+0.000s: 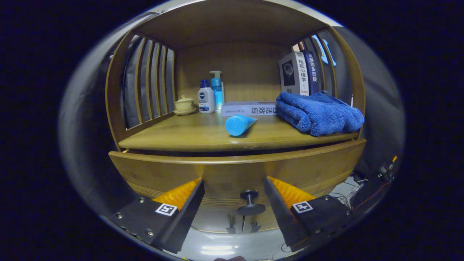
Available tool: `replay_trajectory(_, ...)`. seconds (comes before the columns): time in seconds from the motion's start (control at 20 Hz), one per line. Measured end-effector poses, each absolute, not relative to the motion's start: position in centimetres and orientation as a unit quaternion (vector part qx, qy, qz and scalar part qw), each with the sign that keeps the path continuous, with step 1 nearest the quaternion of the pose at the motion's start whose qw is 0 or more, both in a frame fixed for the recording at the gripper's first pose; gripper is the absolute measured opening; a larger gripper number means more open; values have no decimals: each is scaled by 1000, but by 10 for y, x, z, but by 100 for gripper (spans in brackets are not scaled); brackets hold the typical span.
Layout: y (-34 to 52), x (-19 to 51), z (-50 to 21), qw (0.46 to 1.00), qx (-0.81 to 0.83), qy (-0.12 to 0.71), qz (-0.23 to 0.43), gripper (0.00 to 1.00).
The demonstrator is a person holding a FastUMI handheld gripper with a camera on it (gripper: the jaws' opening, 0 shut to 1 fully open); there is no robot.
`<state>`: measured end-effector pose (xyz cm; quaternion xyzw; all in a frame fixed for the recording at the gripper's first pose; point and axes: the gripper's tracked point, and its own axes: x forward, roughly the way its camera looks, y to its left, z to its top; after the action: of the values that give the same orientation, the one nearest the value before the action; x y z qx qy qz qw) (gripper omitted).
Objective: Pull open the drawer, take out the items inside it, and place them on the countertop above the cabinet.
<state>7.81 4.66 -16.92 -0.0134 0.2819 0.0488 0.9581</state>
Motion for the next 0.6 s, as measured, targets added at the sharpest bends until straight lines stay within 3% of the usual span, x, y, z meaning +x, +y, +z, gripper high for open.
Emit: replay_trajectory(0.6, 49, 93, -175, 958, 5, 283, 49, 100)
